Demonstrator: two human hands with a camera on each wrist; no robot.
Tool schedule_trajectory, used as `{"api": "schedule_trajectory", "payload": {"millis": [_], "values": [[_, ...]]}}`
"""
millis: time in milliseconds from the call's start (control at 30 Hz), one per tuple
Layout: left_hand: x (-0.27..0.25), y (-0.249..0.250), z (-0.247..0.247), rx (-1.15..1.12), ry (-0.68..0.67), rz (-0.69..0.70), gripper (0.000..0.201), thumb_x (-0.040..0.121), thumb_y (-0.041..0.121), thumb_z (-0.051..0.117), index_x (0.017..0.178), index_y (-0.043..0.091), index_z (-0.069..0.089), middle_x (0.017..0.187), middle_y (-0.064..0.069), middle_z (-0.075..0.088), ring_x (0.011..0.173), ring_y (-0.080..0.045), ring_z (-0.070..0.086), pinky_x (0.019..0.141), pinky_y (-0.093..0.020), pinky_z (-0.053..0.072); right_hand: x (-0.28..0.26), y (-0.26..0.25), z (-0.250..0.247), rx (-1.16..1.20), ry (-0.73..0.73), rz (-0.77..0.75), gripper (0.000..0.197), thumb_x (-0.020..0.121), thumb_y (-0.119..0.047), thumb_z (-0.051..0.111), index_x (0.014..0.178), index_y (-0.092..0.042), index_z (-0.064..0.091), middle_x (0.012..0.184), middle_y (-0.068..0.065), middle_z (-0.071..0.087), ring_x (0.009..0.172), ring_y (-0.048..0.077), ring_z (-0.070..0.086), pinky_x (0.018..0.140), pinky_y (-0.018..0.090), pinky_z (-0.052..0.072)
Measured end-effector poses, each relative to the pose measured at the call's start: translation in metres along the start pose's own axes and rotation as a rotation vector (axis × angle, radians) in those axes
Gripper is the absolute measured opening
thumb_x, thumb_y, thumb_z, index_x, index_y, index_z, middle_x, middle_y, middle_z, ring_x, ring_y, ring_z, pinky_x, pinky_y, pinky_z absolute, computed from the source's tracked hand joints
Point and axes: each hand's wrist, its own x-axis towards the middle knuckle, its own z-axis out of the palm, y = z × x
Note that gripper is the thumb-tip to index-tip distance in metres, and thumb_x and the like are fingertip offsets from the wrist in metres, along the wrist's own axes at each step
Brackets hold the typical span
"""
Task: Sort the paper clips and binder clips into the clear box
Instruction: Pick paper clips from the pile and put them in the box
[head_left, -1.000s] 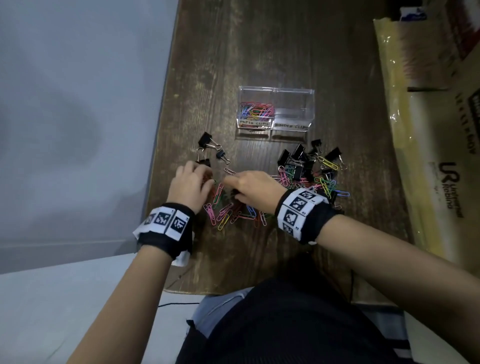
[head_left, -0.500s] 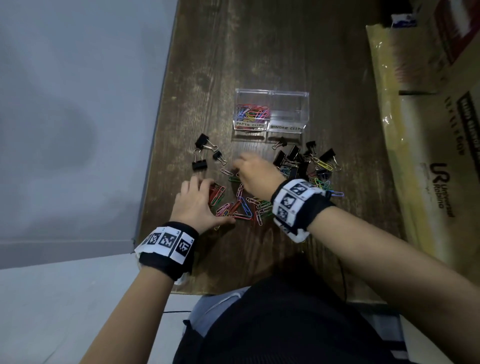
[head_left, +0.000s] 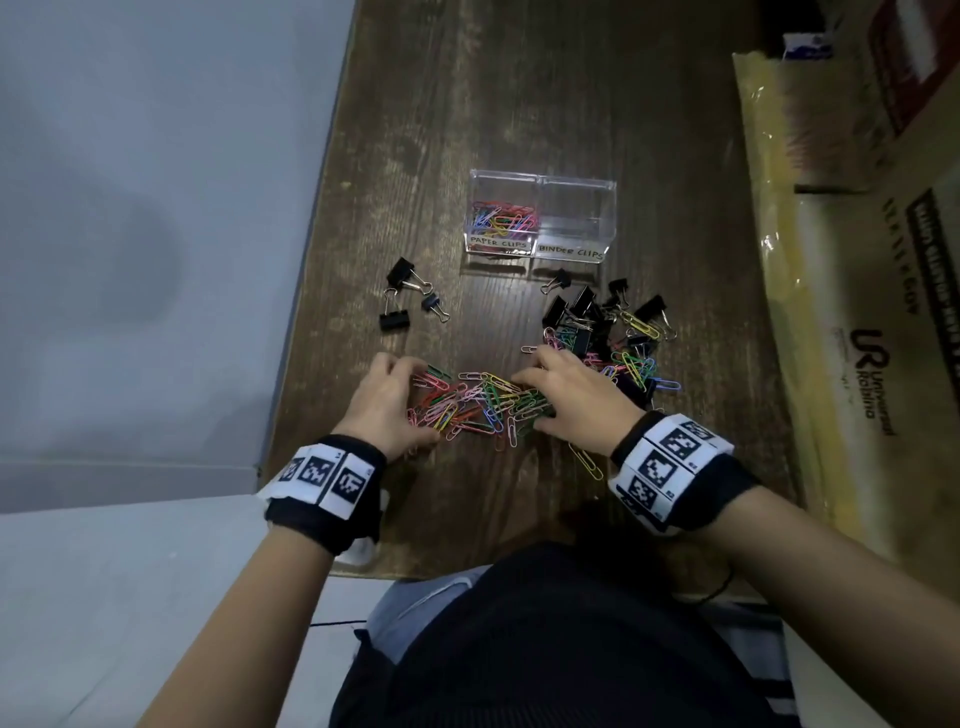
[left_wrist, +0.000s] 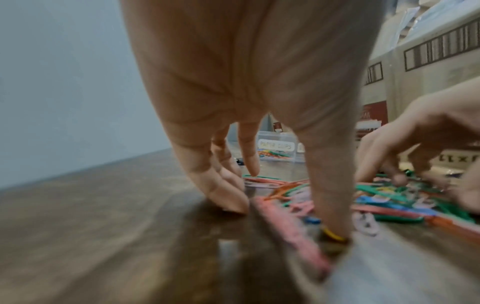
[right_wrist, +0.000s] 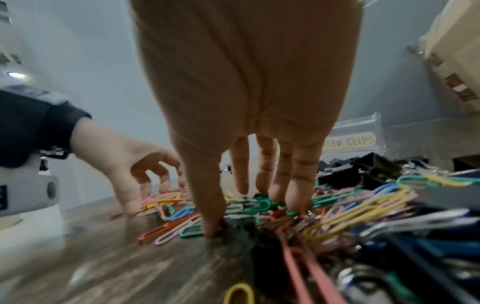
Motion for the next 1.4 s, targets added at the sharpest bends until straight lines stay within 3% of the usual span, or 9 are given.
{"api": "schedule_trajectory", "payload": {"millis": [133,233,400,500,700,900,1033,1267,1400], "values": [[0.012,0.026,0.011,-0.054,0.003,0.130,0.057,0.070,0.015,0.076,0.121,0.016,0.051,0.116,-0.006,0.046,0.105,-0.024,0.056,0.096,-0.039,0.047,0.017,-0.018,0.005,0.095,0.124,-0.032,0.036,0.087,-0.004,0.057,0.123,-0.010,0.054,0.120,0.008,0.049,0.116,0.025,0.048,0.096,0.034,0.043],[0.015,0.030,0.005,-0.028,0.007,0.135,0.067,0.067,0.024,0.080,0.124,0.018,0.047,0.120,-0.005,0.044,0.108,-0.021,0.054,0.097,-0.037,0.046,0.020,-0.015,-0.006,0.165,0.116,-0.002,0.040,0.085,-0.014,0.063,0.124,-0.013,0.054,0.123,0.006,0.050,0.119,0.023,0.048,0.102,0.034,0.041],[0.012,0.024,-0.008,0.119,-0.081,0.061,0.111,0.045,0.034,0.090,0.137,0.025,0.028,0.134,-0.007,0.032,0.125,-0.026,0.038,0.104,-0.045,0.040,0.012,-0.015,-0.015,0.074,-0.041,0.102,0.108,0.061,-0.051,0.079,0.145,-0.011,0.024,0.144,0.010,0.031,0.136,0.027,0.028,0.106,0.044,0.036],[0.015,0.034,0.000,0.214,-0.139,0.121,0.123,0.041,0.034,0.091,0.141,0.022,0.020,0.135,-0.008,0.027,0.127,-0.029,0.034,0.106,-0.048,0.038,0.014,-0.029,0.001,-0.100,0.023,0.076,0.122,0.054,-0.056,0.080,0.147,-0.009,0.016,0.142,0.010,0.029,0.132,0.027,0.029,0.101,0.041,0.041],[0.023,0.043,0.006,0.204,-0.099,0.143,0.081,0.064,0.018,0.081,0.132,0.011,0.036,0.129,-0.012,0.036,0.117,-0.030,0.045,0.102,-0.041,0.039,0.028,-0.027,0.010,0.039,0.174,0.070,0.061,0.080,-0.028,0.069,0.133,-0.009,0.045,0.130,0.011,0.042,0.123,0.027,0.037,0.103,0.038,0.039],[0.026,0.038,0.005,0.190,-0.018,0.201,0.037,0.083,0.009,0.061,0.119,0.007,0.051,0.118,-0.014,0.053,0.109,-0.031,0.052,0.093,-0.039,0.040,0.029,-0.015,0.005,0.091,0.205,0.008,0.025,0.087,-0.014,0.062,0.110,-0.005,0.062,0.112,0.010,0.060,0.111,0.027,0.051,0.095,0.036,0.042],[0.027,0.037,0.002,0.203,0.035,0.206,0.031,0.087,0.009,0.055,0.117,0.010,0.056,0.116,-0.011,0.058,0.110,-0.030,0.054,0.095,-0.041,0.041,0.029,-0.008,-0.017,0.215,0.240,0.016,0.018,0.088,-0.015,0.061,0.103,-0.007,0.068,0.104,0.009,0.070,0.099,0.023,0.063,0.093,0.037,0.049],[0.029,0.035,-0.012,0.131,0.086,0.217,0.026,0.087,0.022,0.058,0.111,0.017,0.065,0.111,-0.007,0.068,0.105,-0.028,0.060,0.090,-0.039,0.047,0.051,0.013,-0.110,0.479,0.389,0.060,0.021,0.080,-0.012,0.071,0.100,-0.006,0.070,0.089,0.004,0.070,0.074,0.009,0.062,0.067,0.013,0.051],[0.027,0.037,-0.019,0.082,0.091,0.208,0.029,0.085,0.010,0.057,0.111,0.020,0.067,0.111,-0.008,0.070,0.106,-0.026,0.063,0.091,-0.033,0.047,0.103,0.019,-0.155,0.394,0.545,0.089,0.022,0.078,-0.016,0.074,0.099,-0.010,0.072,0.092,0.004,0.071,0.085,0.014,0.064,0.080,0.020,0.051]]}}
